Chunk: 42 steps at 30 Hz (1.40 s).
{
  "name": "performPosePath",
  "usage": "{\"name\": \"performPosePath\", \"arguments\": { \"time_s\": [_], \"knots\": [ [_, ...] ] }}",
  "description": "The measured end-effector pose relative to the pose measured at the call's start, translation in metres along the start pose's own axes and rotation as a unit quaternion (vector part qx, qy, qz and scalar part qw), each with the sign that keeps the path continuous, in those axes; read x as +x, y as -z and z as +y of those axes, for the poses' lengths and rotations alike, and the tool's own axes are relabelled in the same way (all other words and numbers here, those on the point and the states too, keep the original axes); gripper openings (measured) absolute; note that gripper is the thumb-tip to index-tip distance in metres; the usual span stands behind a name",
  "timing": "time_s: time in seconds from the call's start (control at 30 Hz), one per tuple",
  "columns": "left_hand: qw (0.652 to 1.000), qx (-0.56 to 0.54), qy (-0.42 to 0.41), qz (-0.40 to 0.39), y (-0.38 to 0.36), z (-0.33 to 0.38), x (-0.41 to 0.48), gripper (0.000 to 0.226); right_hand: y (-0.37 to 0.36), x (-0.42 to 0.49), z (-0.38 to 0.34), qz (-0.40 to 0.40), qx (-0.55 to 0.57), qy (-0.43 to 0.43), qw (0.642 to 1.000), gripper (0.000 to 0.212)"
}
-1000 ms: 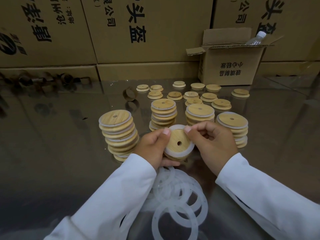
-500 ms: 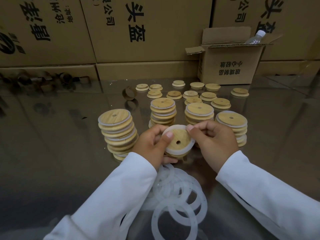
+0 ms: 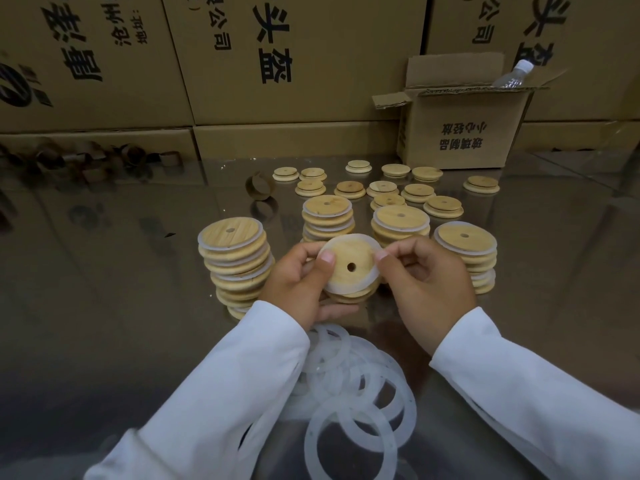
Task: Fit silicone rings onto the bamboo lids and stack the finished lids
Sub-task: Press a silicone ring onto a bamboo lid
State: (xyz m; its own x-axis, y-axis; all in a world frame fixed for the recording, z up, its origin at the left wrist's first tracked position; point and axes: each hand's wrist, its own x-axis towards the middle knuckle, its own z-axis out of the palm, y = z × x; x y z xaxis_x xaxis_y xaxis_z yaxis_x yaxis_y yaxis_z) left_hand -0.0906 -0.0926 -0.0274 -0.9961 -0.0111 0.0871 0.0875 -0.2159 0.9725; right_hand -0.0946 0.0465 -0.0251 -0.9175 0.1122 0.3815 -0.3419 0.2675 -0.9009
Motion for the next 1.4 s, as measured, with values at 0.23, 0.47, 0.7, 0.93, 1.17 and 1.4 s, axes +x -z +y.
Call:
{"name": "performPosePath", "arguments": {
  "time_s": [0.23,0.47,0.7,0.93,1.17,1.4],
  "knots": [
    [0.998,0.050,0.014,-0.034,0.000,-0.004,0.000,0.015,0.003,0.002,0.001,-0.027,-0.045,0.031,0.998,0.014],
    [0.995,0.101,-0.018,0.003,0.002,-0.004,0.001,0.013,0.002,0.003,0.002,-0.045,-0.022,-0.006,0.999,0.011],
    [0.993,0.104,-0.046,0.023,-0.001,-0.004,0.001,0.014,0.006,0.010,-0.002,-0.065,-0.019,-0.026,0.997,0.013],
    [0.997,0.067,-0.039,0.029,-0.006,-0.002,0.000,0.017,0.009,0.010,-0.008,-0.059,-0.024,-0.015,0.998,0.013],
    [0.990,0.113,-0.070,0.042,-0.003,-0.004,-0.001,0.012,0.007,0.003,-0.003,-0.060,-0.040,0.016,0.997,0.012],
    [0.992,0.091,-0.052,0.074,-0.004,-0.004,0.000,0.012,-0.001,-0.003,0.005,-0.037,-0.037,0.039,0.998,0.015]
  ]
}}
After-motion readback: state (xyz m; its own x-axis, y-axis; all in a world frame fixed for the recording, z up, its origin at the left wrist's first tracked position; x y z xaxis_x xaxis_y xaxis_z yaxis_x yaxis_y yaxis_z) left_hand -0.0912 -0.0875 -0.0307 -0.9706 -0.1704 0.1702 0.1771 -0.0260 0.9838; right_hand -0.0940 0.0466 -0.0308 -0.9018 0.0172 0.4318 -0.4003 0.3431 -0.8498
